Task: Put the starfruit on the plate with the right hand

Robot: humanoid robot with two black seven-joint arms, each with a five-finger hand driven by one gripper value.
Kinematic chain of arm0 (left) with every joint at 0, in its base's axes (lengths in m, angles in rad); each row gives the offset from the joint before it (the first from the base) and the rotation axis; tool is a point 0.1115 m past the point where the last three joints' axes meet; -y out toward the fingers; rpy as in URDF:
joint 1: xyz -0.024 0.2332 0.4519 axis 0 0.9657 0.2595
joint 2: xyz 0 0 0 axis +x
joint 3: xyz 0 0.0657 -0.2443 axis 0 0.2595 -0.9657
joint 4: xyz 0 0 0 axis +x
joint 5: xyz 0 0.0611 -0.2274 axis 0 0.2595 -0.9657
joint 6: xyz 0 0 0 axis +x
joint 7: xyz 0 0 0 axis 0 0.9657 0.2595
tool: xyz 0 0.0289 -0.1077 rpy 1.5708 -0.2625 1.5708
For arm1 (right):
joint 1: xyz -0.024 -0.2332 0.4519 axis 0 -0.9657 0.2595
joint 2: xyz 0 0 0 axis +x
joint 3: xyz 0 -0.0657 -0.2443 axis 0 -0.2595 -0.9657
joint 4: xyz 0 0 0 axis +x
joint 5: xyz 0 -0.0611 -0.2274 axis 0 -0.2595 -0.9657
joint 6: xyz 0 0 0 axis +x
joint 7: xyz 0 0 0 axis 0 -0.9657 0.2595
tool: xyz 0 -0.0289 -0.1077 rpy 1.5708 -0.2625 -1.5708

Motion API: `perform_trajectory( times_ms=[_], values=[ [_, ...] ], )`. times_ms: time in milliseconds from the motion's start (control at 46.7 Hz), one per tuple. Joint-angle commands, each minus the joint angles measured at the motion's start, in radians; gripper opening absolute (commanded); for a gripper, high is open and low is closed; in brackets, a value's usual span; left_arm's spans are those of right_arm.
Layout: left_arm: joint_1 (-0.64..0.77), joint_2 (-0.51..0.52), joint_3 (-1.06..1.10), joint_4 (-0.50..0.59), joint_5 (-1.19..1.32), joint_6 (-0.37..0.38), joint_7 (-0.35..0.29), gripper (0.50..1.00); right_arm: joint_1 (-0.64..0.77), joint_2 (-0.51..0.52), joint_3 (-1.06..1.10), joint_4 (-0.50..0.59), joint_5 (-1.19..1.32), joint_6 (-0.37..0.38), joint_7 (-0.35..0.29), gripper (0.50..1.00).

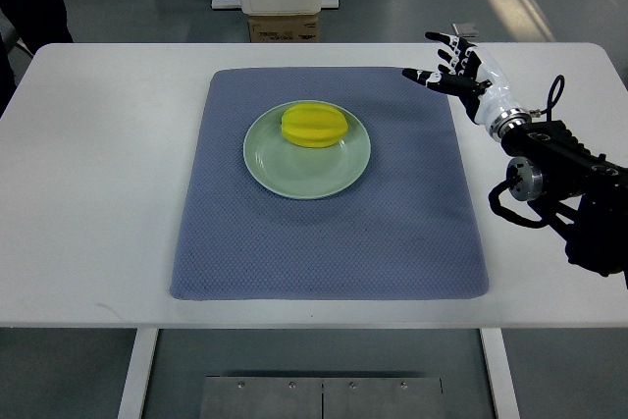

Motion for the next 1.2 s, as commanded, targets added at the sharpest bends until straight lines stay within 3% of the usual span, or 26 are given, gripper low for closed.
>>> perform_trajectory(
  times_ms=[0, 257, 750, 1179],
  values=[
    [0.000, 0.000, 0.000, 0.000, 0.000, -0.001, 0.000, 1.000, -0.019, -0.013, 0.030, 0.000, 0.025, 0.017, -0.001, 1.000],
    [0.000, 0.000, 0.000, 0.000, 0.000, -0.001, 0.000, 1.000, -0.074, -0.024, 0.119, -0.009, 0.028, 0.032, -0.007, 1.000],
    [0.000, 0.000, 0.000, 0.000, 0.000, -0.001, 0.000, 1.000, -0.106, -0.014, 0.160, -0.172, 0.169, 0.155, -0.030, 1.000],
    [0.000, 0.000, 0.000, 0.000, 0.000, -0.001, 0.000, 1.000, -0.113, 0.036, 0.163, -0.238, 0.178, 0.166, -0.047, 1.000]
  ],
)
